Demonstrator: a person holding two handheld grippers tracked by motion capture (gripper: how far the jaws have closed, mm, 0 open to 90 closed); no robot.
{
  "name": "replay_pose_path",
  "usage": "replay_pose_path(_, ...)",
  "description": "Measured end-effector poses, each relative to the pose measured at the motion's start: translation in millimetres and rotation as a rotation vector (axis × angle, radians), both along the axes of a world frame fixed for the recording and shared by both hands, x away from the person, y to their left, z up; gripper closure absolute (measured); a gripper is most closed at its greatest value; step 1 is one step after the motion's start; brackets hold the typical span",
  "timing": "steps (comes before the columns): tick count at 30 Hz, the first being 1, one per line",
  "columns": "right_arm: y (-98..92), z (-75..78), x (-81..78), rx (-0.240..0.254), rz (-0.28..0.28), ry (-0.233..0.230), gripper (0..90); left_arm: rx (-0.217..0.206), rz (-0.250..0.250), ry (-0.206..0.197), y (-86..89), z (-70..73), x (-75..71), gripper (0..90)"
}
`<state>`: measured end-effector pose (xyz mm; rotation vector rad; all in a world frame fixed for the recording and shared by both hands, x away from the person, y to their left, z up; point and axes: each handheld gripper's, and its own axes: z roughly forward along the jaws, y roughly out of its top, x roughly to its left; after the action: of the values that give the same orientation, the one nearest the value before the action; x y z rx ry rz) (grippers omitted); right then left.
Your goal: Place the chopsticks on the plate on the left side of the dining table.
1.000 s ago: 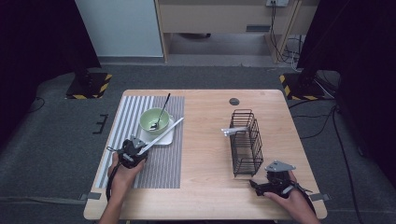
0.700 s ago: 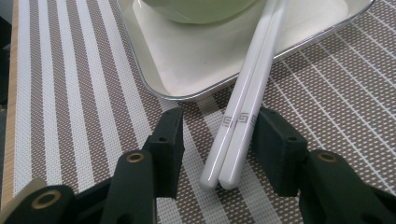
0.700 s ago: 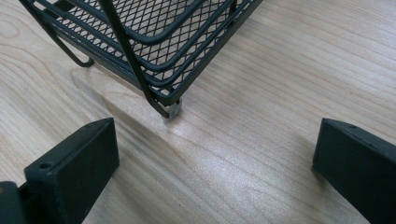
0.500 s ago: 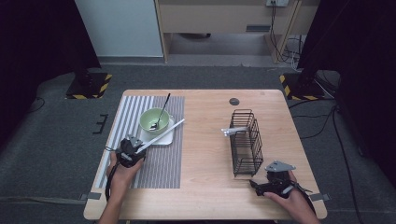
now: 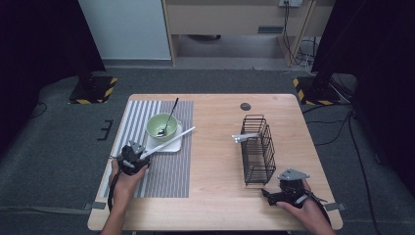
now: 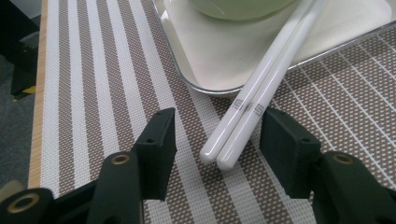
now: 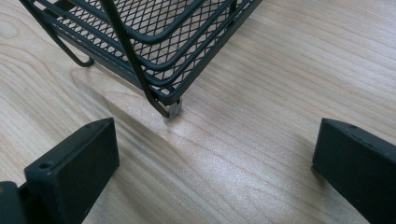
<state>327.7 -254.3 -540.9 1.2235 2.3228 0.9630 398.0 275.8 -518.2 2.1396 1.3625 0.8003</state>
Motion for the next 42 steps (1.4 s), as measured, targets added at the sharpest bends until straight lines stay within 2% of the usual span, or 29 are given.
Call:
replay_pose_path(18, -0.1, 0.1, -0.4, -0.001, 0.0, 0.001, 0.4, 0.005, 0.057, -0.02, 13.0, -0.1, 5.8, 44.8)
replay_pose_path(26, 0.0, 0.1, -1.4, 0.001, -0.003, 0.0, 0.4, 0.002, 0.064, -0.032, 16.1, -0.4, 10.6, 44.7)
replay_pose_path(35, -0.2, 0.0, -2.5, 0.001, -0.003, 0.0, 0.4, -0.002, 0.071, -0.058, 22.7, 6.9, 3.7, 45.3)
replay_pose_path(42, -0.1, 0.0, -2.5, 0.001, -0.003, 0.0, 0.4, -0.003, 0.073, -0.049, 23.4, 4.1, 6.7, 45.0)
